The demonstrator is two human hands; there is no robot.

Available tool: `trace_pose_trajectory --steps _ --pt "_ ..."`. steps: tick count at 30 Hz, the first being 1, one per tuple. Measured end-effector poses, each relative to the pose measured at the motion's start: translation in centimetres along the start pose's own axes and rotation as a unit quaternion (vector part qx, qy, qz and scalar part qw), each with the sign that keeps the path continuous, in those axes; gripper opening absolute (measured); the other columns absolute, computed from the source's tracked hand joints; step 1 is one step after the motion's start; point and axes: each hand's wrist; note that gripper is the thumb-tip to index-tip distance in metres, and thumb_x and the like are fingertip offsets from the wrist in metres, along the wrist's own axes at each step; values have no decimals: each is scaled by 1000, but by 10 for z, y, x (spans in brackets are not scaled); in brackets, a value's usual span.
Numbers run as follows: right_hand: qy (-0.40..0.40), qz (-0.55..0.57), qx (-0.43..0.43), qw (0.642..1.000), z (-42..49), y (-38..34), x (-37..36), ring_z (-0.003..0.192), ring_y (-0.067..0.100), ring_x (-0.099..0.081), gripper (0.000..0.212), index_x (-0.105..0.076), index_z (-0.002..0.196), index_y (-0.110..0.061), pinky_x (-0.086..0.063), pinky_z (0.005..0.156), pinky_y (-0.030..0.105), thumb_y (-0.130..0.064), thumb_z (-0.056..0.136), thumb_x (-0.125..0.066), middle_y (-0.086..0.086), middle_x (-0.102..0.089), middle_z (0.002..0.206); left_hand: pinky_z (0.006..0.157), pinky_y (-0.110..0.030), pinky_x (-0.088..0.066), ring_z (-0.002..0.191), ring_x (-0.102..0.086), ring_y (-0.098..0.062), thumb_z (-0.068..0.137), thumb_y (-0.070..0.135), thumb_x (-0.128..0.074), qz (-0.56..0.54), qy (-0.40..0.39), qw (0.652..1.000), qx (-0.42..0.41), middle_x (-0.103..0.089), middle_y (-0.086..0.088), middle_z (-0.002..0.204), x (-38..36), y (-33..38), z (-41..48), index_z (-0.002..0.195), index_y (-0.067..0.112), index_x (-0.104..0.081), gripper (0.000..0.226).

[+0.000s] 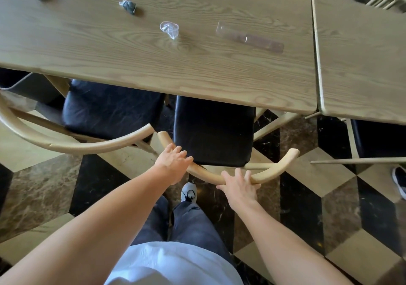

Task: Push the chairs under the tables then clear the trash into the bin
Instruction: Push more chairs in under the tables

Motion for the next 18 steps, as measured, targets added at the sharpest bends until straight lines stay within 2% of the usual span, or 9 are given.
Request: trace_pose_trajectory --steps 5,13,18 --pt "3 -2 6 1000 0 3 0 134 35 -33 39 -47 132 -35 -37 103 67 -46 96 -58 9 -43 134 113 -48 -29 130 -43 -26 89 33 -72 -4 10 1000 0 -54 0 134 -6 2 0 140 30 -48 56" --pt "29 -36 28 999 5 12 6 134 32 -35 42 -44 136 -33 -46 101 52 -47 98 -55 10 -43 137 115 -48 -28 131 -43 -26 91 37 -70 -14 40 999 8 -55 0 134 -5 6 6 139 30 -49 53" --pt "50 -19 26 998 19 14 3 130 33 -36 40 -48 131 -32 -51 97 55 -47 95 -59 11 -45 132 114 -47 -29 131 -41 -26 94 48 -62 -21 71 997 20 -55 0 132 -2 6 10 137 28 -50 49"
Point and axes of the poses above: each hand's wrist, its own z-axis towards the middle knuckle, its own x-axis out of the back of the hand, y = z × x
